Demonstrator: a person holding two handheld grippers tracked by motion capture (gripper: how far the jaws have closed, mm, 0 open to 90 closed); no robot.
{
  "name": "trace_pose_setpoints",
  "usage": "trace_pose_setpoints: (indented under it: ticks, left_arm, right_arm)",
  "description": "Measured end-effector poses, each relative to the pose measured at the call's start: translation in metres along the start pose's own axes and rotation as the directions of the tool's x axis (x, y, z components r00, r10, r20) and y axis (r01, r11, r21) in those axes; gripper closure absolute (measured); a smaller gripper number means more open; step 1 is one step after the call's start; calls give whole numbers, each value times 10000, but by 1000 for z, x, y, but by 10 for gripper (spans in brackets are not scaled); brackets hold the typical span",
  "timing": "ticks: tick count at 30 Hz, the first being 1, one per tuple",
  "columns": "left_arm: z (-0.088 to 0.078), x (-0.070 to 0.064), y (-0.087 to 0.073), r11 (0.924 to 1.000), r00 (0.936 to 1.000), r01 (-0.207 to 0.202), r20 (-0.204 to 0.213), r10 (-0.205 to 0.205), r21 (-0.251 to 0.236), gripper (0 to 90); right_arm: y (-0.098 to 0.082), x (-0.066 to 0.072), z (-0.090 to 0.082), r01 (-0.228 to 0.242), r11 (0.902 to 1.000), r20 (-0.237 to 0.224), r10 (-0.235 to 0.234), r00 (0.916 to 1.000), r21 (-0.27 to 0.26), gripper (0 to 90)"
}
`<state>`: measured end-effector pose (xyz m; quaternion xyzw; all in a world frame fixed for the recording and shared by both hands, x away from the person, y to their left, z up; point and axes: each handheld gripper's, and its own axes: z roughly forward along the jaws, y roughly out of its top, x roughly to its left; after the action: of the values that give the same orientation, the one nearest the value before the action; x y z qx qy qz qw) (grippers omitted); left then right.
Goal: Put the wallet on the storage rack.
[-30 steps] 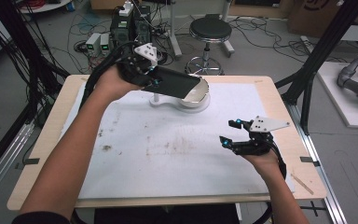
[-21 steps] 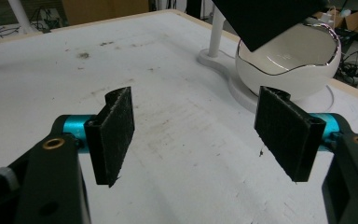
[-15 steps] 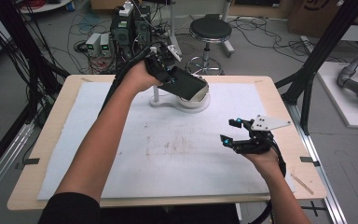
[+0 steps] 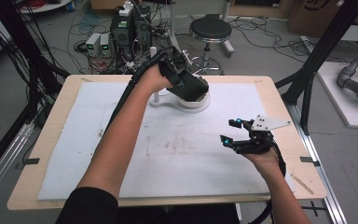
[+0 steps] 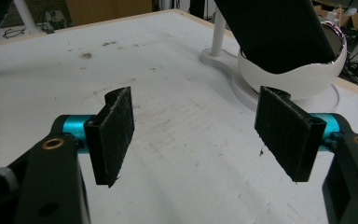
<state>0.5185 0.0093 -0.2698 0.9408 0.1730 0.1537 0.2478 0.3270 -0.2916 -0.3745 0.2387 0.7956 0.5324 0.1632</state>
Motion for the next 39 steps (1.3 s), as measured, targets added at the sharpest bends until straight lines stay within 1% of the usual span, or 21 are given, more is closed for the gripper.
trace_pose_setpoints:
  ticks: [2, 3, 5, 9, 10, 11, 13, 15, 17, 21, 23, 27, 29, 30, 31, 32, 33, 35, 37, 38, 39]
  left_arm:
    - [0, 3, -1, 10000, 9998, 21, -179, -22, -10, 744]
    - [0, 3, -2, 10000, 9989, 42, -460, -44, -35, 729]
    - [-1, 2, -2, 10000, 9941, 32, -1086, -38, -57, 651]
    - [-6, 3, -1, 9990, 9852, 117, -1706, -190, -438, 546]
    - [-7, 3, -1, 9988, 9818, 35, -1897, -127, -486, 540]
    - [-8, 2, 0, 9983, 9761, -61, -2174, -67, -581, 531]
    - [-10, 0, 1, 9969, 9672, -198, -2539, -2, -761, 523]
    - [-11, 0, 2, 9949, 9571, -252, -2898, -43, -980, 507]
    - [-10, 0, 3, 9944, 9507, -226, -3098, -107, -1036, 498]
    - [-9, 0, 2, 9949, 9422, -264, -3349, -78, -973, 493]
    - [-9, 1, 1, 9947, 9351, -241, -3540, -128, -995, 483]
    - [-7, 5, 1, 9941, 9128, -210, -4077, -244, -1065, 463]
    - [-4, 6, 1, 9941, 9039, -243, -4272, -234, -1059, 460]
    - [-2, 6, 1, 9947, 8956, -214, -4441, -255, -1002, 460]
    - [0, 7, 1, 9953, 8902, -198, -4549, -255, -944, 460]
    - [2, 7, 1, 9952, 8871, -186, -4606, -279, -963, 462]
    - [4, 8, 1, 9956, 8864, -178, -4622, -270, -923, 462]
    - [7, 10, 2, 9962, 8765, -174, -4807, -257, -850, 469]
    - [10, 11, 1, 9966, 8778, -159, -4785, -248, -809, 469]
    - [13, 11, 1, 9968, 8738, -172, -4857, -227, -776, 469]
    - [14, 11, 2, 9972, 8720, -159, -4890, -222, -735, 467]
  right_arm:
    - [0, 0, 1, 36, 10000, -14, -36, 10000, -14, 289]
    - [0, 0, 1, 15, 10000, -18, -15, 10000, -17, 290]
    - [0, 1, 1, 21, 10000, -58, -21, 10000, 7, 290]
    - [0, 0, 0, 44, 10000, -57, -44, 10000, -13, 290]
    - [0, 0, 0, 42, 10000, -66, -43, 10000, -21, 290]
    - [0, 0, 0, 45, 10000, -77, -45, 10000, -26, 290]
    - [0, 0, 1, 24, 10000, -72, -24, 10000, -21, 289]
    - [0, 0, 1, 32, 10000, -115, -32, 9999, -7, 290]
    - [0, 1, 1, 32, 10000, -154, -32, 9999, -8, 290]
    - [0, 1, 1, 39, 10000, -177, -39, 9998, -14, 290]
    - [-1, 1, 1, 17, 10000, -186, -18, 9998, -16, 290]
    - [-2, 0, 2, -13, 10000, -226, 13, 9997, -5, 290]
    - [-2, 0, 3, 11, 10000, -267, -10, 9996, 29, 290]
    - [-2, 0, 3, 31, 10000, -274, -30, 9996, 26, 290]
    - [-2, 0, 3, -19, 10000, -288, 20, 9996, 22, 290]
    - [-2, 0, 3, -1, 10000, -316, 3, 9995, 41, 290]
    - [-2, 0, 3, 18, 10000, -311, -18, 9995, 27, 290]
    - [-3, -1, 3, -29, 10000, -329, 30, 9995, 29, 290]
    - [-3, -1, 3, -39, 10000, -331, 40, 9994, 42, 290]
    - [-3, -2, 4, -43, 10000, -334, 44, 9994, 34, 290]
    - [-4, -2, 4, -65, 10000, -372, 68, 9993, 64, 290]
